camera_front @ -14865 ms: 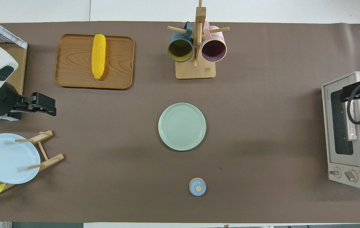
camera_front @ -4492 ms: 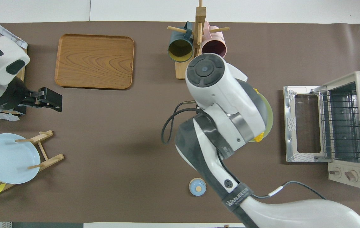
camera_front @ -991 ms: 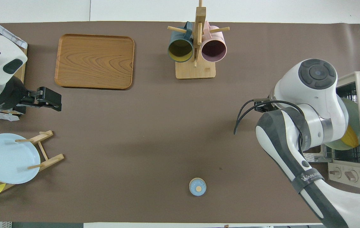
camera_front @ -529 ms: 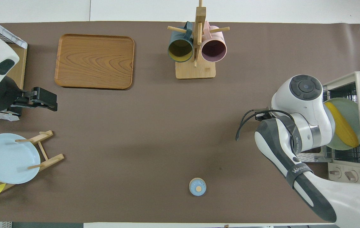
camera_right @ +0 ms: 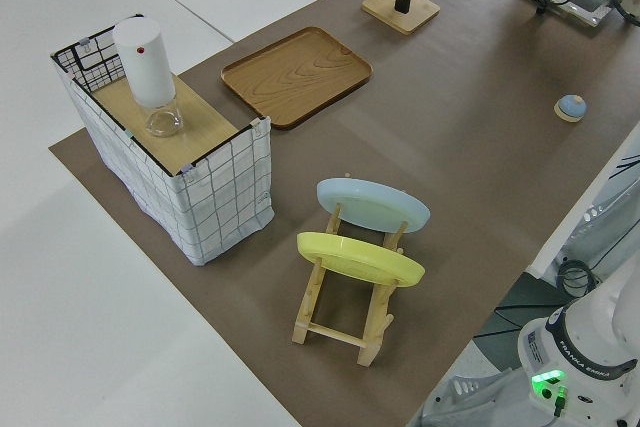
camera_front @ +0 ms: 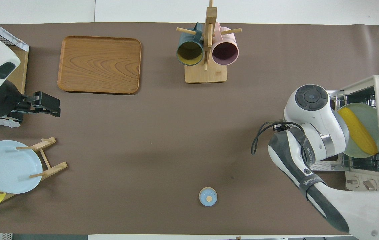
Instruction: Put corn in oven
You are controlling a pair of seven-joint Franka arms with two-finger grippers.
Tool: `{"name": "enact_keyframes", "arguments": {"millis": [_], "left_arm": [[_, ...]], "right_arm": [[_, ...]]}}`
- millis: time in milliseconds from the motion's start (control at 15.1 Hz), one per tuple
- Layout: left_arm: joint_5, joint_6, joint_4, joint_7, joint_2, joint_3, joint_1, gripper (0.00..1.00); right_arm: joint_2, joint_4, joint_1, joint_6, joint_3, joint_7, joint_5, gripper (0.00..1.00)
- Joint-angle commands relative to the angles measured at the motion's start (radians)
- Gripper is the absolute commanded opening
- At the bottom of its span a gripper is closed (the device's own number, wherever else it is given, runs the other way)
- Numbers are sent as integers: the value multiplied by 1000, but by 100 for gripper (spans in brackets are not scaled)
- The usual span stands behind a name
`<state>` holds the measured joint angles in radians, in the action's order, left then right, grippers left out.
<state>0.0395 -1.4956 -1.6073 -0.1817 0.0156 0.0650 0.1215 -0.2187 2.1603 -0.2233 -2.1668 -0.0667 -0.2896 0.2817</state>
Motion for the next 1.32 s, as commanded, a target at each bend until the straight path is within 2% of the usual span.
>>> {"name": "enact_keyframes", "arguments": {"millis": [0,264,462,661,925,1255], "left_arm": [[17,-5,-14,5,17,4,-14,100],[17,-5,-14,5,17,4,-14,100],[17,-5,-14,4,15,4,-14,100],[17,-3,-14,5,17,4,-14,100],[17,-5,-14,5,17,4,-14,100],[17,-5,-14,5,17,4,-14,100]], "right_arm": [[-16,13,15,-24,4,-30,83,0],[-16,13,27,-4,4,-25,160,0],[-14,-5,18,54,5,-23,198,0],[-28,-130,7,232,8,-1,200,0],[62,-171,41,309,4,193,197,0],[166,-188,159,386,4,355,183,0]]}}
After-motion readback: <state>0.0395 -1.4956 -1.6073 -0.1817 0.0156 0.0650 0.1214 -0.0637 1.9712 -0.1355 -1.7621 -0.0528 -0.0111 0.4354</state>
